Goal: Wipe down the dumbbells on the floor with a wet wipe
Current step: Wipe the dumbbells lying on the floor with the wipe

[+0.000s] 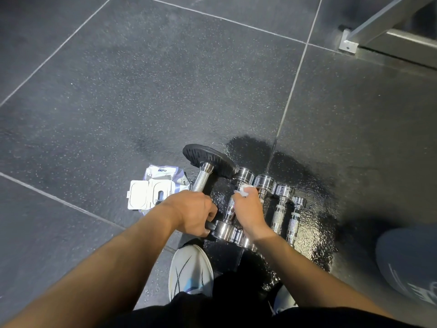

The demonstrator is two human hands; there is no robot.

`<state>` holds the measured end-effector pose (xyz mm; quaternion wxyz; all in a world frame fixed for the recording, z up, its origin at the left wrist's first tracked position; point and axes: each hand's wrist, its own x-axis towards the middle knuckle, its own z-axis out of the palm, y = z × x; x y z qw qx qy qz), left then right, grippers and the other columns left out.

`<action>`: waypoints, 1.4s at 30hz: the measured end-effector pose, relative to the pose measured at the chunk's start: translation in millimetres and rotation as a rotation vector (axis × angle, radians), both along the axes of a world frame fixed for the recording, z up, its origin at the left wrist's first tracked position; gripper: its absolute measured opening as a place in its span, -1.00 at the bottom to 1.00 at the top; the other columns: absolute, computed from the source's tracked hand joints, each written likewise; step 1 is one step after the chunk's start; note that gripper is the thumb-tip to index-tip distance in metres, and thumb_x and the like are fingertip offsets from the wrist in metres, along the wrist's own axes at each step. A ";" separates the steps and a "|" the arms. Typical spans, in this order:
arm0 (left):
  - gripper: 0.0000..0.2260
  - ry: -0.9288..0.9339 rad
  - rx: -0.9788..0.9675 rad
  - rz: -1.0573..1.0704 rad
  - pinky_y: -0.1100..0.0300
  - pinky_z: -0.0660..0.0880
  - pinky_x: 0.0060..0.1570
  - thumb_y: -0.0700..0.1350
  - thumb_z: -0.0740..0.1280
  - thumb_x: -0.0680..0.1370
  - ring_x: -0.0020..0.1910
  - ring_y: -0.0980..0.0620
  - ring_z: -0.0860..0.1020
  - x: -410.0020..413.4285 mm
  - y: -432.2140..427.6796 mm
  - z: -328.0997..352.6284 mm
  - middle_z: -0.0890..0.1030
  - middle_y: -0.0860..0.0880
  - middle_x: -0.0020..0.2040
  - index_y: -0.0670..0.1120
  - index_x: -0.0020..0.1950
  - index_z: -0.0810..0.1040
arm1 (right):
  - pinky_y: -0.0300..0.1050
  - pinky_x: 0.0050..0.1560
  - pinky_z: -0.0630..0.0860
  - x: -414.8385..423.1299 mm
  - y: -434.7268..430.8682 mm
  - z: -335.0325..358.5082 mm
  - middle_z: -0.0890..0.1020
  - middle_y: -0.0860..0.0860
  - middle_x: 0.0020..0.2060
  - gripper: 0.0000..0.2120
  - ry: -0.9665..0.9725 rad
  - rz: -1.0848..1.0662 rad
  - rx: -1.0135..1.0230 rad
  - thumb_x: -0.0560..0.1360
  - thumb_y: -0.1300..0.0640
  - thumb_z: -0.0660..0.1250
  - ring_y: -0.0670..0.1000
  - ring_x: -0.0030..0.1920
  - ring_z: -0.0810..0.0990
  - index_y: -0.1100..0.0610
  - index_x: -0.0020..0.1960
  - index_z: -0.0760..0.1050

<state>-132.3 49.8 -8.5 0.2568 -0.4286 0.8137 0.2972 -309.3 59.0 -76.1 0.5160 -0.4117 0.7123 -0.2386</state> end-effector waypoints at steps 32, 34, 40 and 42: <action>-0.75 0.002 0.009 -0.006 0.02 0.58 -0.05 0.22 0.41 0.42 -0.05 0.01 0.55 0.4 -0.2 1.5 0.55 0.11 -0.04 0.13 -0.02 0.53 | -0.18 0.35 0.43 -30.7 24.1 15.1 0.51 -0.08 0.27 -0.43 0.415 1.091 -0.317 0.54 0.49 0.20 -0.04 0.17 0.52 0.00 0.39 0.54; -0.77 0.005 0.008 -0.003 0.01 0.59 -0.04 0.21 0.41 0.42 -0.04 0.01 0.55 0.6 0.2 1.8 0.55 0.11 -0.03 0.14 -0.04 0.51 | -0.16 0.31 0.47 -34.1 15.5 23.3 0.53 -0.11 0.25 -0.51 0.325 1.028 -0.202 0.56 0.42 0.15 -0.09 0.14 0.55 -0.01 0.27 0.62; -0.77 0.019 -0.005 -0.003 0.03 0.58 -0.03 0.20 0.41 0.43 -0.04 0.01 0.54 1.0 0.4 1.6 0.56 0.11 -0.03 0.12 -0.03 0.53 | -0.35 -0.42 0.41 -41.7 5.3 40.1 0.54 -0.09 0.26 -0.66 0.220 0.988 -0.101 0.62 0.28 0.15 -0.32 -0.35 0.53 -0.05 0.15 0.61; -0.78 0.028 -0.011 0.002 0.05 0.57 -0.06 0.19 0.41 0.43 -0.07 0.02 0.54 1.1 0.9 0.2 0.55 0.12 -0.05 0.11 -0.07 0.52 | -0.46 -0.14 0.46 -40.1 5.6 41.0 0.54 -0.15 0.27 -0.70 0.202 1.017 -0.141 0.65 0.20 0.20 -0.40 -0.18 0.52 -0.06 0.25 0.59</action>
